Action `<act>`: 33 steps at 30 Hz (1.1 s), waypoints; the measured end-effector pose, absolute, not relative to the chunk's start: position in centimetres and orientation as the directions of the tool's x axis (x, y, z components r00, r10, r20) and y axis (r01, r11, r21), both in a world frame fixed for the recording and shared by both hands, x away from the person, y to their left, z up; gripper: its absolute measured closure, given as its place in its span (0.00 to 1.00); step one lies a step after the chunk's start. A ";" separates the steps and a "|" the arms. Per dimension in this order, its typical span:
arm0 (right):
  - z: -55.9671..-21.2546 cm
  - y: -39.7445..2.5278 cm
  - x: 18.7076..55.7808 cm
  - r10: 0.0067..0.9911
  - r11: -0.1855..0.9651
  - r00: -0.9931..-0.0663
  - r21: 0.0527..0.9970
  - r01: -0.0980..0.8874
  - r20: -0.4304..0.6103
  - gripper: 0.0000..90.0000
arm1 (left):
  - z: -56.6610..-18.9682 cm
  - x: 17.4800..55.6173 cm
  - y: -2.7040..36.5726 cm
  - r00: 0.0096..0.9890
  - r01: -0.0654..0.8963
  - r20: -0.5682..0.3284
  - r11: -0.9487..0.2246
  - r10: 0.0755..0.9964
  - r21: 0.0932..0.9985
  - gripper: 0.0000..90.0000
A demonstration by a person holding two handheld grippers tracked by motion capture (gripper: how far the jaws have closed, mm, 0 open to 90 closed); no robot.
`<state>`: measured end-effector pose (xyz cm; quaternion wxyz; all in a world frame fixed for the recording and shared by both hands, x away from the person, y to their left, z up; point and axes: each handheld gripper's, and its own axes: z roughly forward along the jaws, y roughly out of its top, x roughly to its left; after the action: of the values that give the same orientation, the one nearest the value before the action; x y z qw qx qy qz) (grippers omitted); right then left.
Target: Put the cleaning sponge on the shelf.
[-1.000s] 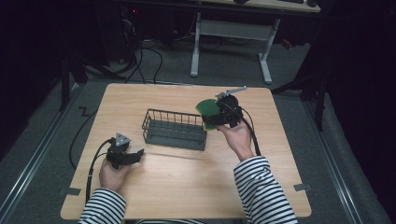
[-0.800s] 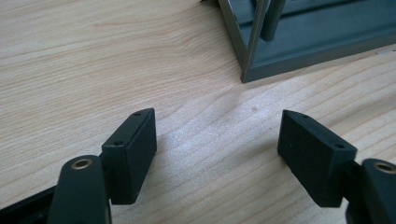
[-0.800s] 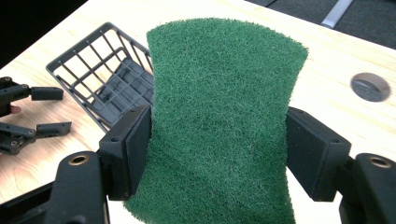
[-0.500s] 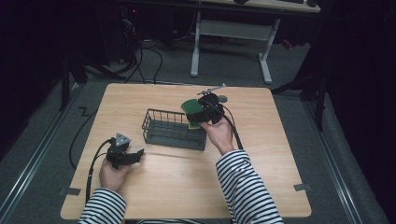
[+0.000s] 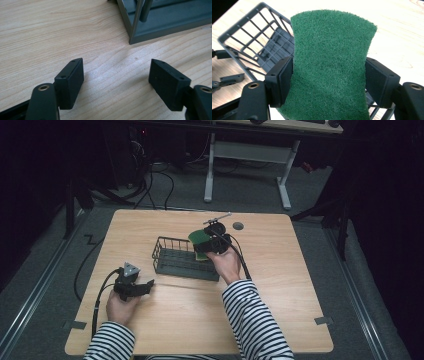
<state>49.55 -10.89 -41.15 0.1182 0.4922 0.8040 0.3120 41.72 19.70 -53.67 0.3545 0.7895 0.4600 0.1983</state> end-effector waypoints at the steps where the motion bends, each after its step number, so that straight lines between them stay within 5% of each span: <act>1: -41.4 -10.9 49.5 0.867 0.318 -0.484 0.616 0.721 0.118 0.32 | -53.7 41.7 19.7 0.499 0.586 -0.014 -0.326 0.867 0.742 0.32; 33: -43.4 -11.4 47.8 0.867 0.358 -0.492 0.586 0.726 0.079 0.32 | -53.7 41.7 19.7 0.498 0.585 -0.013 -0.325 0.867 0.743 0.32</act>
<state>47.83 -11.41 -43.36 0.1230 0.4889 0.8149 0.2860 41.72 19.69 -53.68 0.3548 0.7892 0.4602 0.1986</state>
